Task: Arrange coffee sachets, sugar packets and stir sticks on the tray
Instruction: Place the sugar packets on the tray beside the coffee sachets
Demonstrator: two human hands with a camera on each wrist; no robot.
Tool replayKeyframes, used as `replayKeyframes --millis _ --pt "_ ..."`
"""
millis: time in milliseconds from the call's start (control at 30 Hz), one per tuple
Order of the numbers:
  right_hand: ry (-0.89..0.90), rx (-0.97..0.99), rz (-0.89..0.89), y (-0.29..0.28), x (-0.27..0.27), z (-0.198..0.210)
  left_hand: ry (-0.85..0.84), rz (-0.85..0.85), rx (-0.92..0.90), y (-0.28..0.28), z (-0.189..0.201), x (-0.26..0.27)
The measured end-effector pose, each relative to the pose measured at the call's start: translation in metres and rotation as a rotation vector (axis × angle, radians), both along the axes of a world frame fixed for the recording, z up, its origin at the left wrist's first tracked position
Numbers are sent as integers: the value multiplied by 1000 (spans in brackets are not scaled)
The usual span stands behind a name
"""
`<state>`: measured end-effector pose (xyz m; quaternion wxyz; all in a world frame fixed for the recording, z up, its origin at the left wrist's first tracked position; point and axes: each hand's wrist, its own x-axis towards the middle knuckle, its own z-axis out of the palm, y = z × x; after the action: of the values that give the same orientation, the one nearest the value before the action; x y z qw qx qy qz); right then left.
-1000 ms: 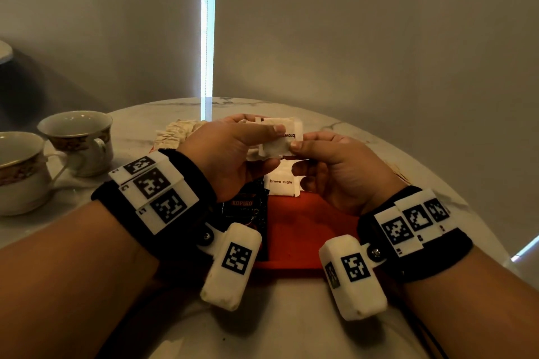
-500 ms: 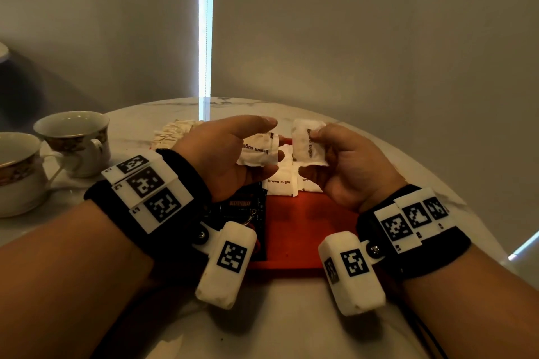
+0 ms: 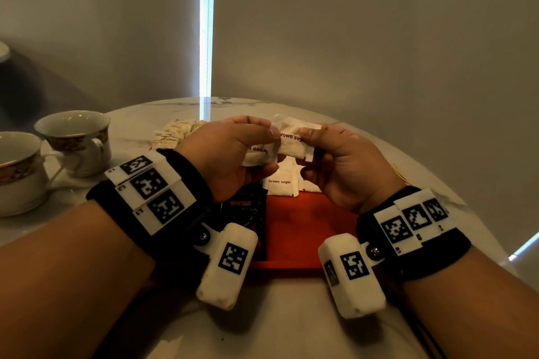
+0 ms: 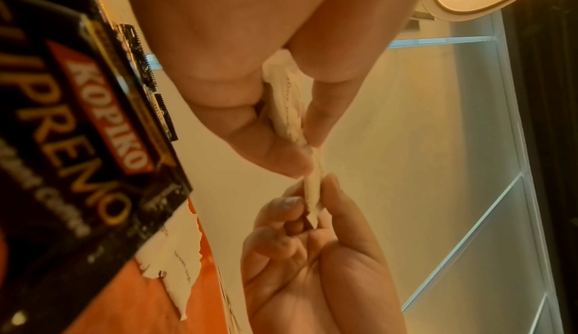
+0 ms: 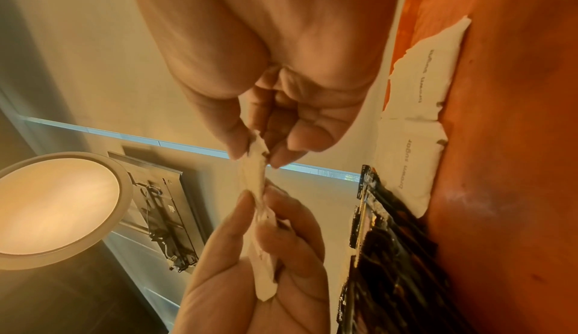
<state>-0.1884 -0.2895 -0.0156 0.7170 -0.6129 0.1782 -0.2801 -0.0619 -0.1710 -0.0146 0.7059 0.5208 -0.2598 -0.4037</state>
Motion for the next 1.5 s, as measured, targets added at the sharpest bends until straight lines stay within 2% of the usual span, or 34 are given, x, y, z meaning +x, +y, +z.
replayKeyframes --millis 367,833,1100,1267,1400,1500 --pt "11 -28 27 1 1 -4 -56 -3 -4 -1 -2 -1" --pt "-3 8 -11 -18 3 -9 -36 -27 -12 -1 -3 4" --pt "-22 73 -185 -44 -6 -1 6 47 -12 0 -3 7" --pt "115 111 -258 -78 -14 -13 11 52 -1 0 -2 7" --pt "350 182 -164 -92 -18 -29 10 57 11 0 -2 6" --pt "454 193 -101 -93 -17 -32 15 57 7 0 -2 6"
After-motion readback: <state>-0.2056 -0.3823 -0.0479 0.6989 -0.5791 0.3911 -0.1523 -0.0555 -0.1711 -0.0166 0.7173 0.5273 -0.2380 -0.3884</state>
